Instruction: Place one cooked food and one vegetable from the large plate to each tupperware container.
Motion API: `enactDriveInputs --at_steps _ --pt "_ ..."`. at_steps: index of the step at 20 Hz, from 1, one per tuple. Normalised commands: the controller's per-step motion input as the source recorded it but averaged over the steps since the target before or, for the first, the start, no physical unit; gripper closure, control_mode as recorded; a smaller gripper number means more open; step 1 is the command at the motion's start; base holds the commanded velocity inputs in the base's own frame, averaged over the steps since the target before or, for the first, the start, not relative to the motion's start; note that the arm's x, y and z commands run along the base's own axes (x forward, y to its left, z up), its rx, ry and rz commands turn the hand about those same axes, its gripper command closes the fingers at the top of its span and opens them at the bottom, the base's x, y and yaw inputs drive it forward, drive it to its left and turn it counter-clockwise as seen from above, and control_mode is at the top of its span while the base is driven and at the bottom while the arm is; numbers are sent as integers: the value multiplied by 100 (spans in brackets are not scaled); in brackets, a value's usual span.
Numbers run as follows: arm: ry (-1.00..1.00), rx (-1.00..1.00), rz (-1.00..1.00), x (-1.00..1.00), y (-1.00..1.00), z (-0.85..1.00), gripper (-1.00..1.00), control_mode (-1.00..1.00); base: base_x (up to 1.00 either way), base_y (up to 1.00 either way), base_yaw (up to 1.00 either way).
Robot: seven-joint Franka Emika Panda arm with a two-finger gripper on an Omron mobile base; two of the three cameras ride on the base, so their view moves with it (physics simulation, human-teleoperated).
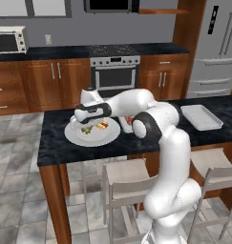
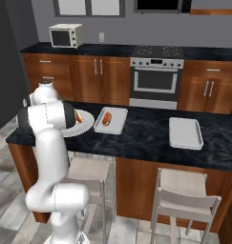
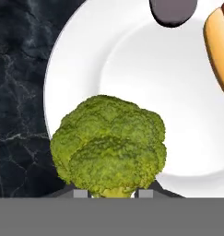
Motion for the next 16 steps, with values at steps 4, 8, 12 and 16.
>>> enactDriveInputs --at_steps 4,8,12,16 --pt "-19 6 -1 -96 -97 64 100 -100 0 0 0" --pt "-17 6 0 -77 -100 59 100 -100 0 0 0" --pt "0 2 0 -3 -100 37 100 -100 0 0 0" --pt "0 0 0 6 -100 21 100 -100 0 0 0"
